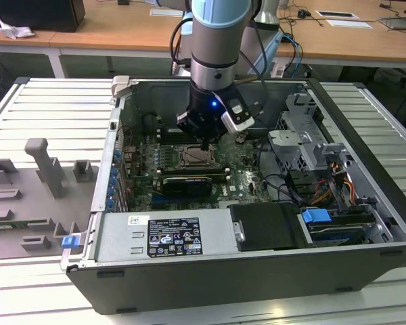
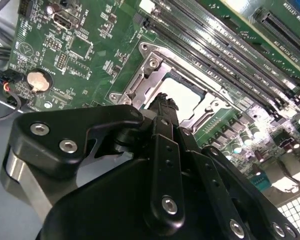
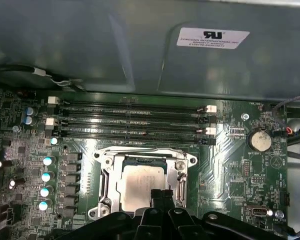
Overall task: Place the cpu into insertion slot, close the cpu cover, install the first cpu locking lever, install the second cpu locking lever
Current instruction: 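Install the second cpu locking lever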
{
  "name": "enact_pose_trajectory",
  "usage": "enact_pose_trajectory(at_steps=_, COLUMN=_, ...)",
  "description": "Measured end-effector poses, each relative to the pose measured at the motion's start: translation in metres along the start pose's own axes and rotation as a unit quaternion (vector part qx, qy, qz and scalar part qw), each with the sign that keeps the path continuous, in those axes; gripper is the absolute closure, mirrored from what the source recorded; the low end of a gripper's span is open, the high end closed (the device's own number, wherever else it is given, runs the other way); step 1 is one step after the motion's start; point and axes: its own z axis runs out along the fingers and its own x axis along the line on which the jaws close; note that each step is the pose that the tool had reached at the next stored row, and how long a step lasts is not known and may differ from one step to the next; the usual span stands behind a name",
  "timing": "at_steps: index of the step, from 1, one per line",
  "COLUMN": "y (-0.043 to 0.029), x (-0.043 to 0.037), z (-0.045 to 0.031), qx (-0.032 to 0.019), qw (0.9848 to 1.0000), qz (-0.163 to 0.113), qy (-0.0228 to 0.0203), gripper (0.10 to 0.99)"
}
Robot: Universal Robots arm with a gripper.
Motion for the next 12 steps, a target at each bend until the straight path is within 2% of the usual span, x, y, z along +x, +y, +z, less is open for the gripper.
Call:
enact_pose_trajectory(at_steps=3, y=0.0005, x=-0.0001, z=-0.0050, qx=0.0000, qw=1.0000, qz=0.000, qy=0.0000, gripper=0.980)
enact_pose_trajectory(at_steps=6, y=-0.0001, x=-0.0001, z=-0.0062, qx=-0.0002, qw=1.0000, qz=0.000, qy=0.0000, gripper=0.980)
enact_pose_trajectory(at_steps=12, y=-0.0113, x=0.0008, z=-0.0074, qx=-0.0001, qw=1.0000, qz=0.000, qy=0.0000, gripper=0.980)
